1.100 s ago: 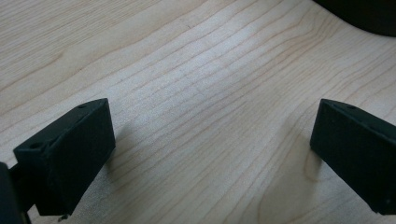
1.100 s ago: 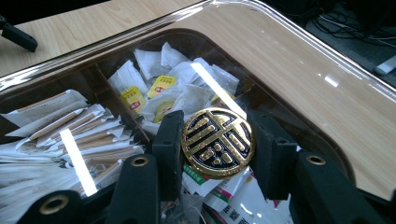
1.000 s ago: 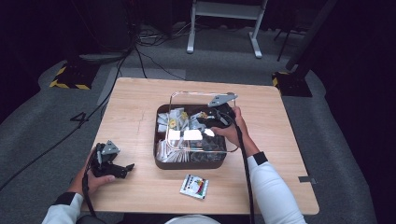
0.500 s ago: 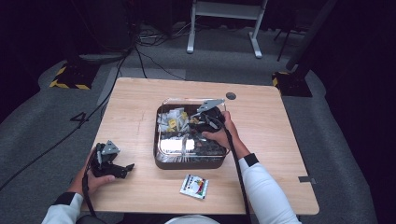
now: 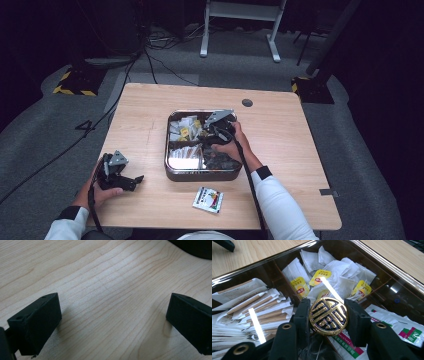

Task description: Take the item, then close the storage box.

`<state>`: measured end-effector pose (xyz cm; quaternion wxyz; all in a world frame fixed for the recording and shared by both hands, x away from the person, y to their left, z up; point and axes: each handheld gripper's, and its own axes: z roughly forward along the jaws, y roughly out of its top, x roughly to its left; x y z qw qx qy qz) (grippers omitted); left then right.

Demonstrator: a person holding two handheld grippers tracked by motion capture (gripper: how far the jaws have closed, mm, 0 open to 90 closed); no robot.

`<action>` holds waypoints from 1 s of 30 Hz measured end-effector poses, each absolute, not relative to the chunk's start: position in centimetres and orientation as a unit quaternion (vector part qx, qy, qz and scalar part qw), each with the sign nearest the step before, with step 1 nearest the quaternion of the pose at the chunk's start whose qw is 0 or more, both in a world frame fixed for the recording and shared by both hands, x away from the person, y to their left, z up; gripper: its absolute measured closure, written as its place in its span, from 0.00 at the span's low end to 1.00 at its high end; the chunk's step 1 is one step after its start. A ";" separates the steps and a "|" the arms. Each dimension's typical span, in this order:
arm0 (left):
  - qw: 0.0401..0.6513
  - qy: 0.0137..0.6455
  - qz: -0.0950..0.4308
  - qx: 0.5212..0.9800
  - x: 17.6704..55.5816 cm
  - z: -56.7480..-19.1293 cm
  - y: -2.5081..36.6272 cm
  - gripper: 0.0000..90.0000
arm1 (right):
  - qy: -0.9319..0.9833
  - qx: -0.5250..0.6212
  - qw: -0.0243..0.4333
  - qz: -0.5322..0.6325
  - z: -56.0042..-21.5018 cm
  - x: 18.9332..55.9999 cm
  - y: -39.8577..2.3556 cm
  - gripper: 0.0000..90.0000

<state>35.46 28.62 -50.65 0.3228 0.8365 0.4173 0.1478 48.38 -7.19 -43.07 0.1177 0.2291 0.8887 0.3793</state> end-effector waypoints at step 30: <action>0.323 0.418 0.148 0.836 35.5 -50.7 28.6 0.00 | 0.895 0.223 0.117 0.369 -43.5 47.9 -6.9 0.65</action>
